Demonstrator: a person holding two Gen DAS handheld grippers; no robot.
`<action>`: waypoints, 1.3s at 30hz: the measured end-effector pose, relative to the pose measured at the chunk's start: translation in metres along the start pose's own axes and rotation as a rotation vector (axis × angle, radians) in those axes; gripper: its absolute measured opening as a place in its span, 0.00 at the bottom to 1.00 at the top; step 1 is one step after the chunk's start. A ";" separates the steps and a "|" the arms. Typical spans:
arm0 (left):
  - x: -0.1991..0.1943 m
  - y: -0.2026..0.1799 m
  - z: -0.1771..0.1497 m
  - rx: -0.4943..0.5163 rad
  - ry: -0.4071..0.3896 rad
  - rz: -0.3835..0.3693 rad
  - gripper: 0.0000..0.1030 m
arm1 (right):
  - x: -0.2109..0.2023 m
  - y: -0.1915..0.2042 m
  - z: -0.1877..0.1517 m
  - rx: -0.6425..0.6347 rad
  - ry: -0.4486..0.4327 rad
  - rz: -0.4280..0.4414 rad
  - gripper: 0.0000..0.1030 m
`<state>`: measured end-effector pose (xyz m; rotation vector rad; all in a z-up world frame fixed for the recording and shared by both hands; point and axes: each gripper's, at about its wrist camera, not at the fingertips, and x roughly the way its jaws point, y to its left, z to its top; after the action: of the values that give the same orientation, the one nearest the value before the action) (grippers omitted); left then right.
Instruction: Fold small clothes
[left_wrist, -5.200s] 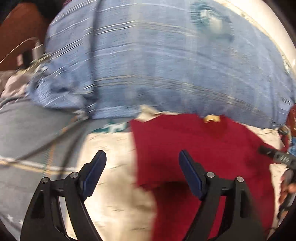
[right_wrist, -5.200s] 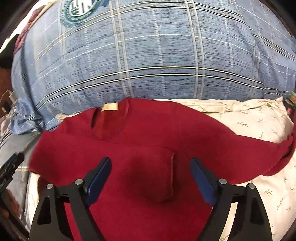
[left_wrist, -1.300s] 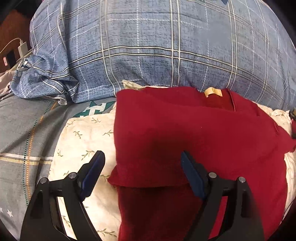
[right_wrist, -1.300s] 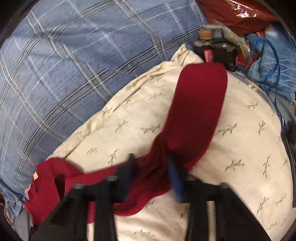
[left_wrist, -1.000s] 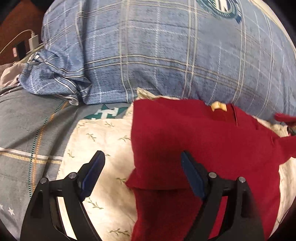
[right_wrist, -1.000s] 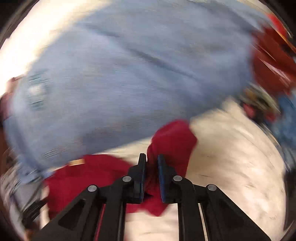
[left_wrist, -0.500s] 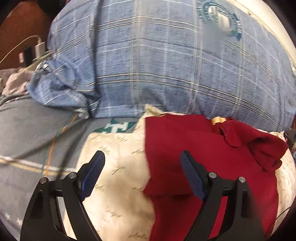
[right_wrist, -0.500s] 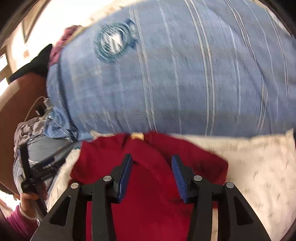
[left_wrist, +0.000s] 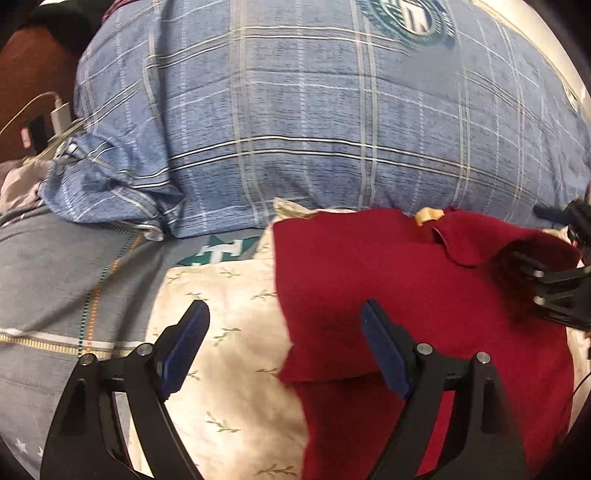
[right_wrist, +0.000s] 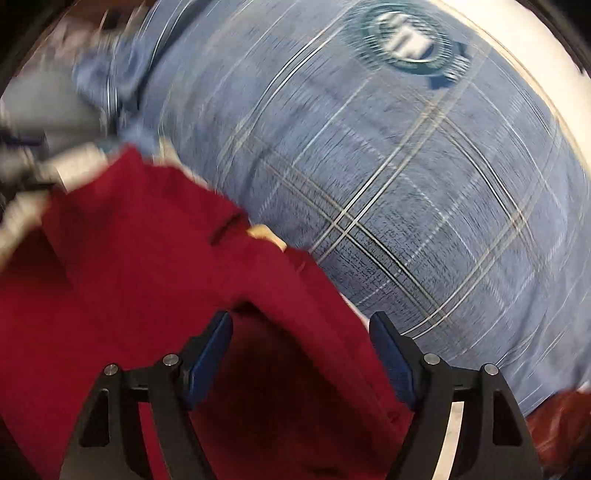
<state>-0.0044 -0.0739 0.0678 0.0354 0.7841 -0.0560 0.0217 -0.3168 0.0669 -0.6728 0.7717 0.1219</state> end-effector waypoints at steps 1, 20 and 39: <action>0.000 0.003 0.000 -0.015 0.002 0.000 0.82 | 0.011 -0.001 0.002 0.011 0.036 0.021 0.22; -0.015 0.046 0.009 -0.134 0.004 -0.070 0.82 | 0.045 -0.028 0.055 0.408 0.152 0.557 0.48; 0.030 -0.013 0.021 0.047 0.044 -0.215 0.83 | -0.035 -0.095 -0.107 0.486 0.051 0.363 0.67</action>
<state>0.0310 -0.0894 0.0611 -0.0034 0.8283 -0.2779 -0.0364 -0.4509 0.0838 -0.0714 0.9255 0.2381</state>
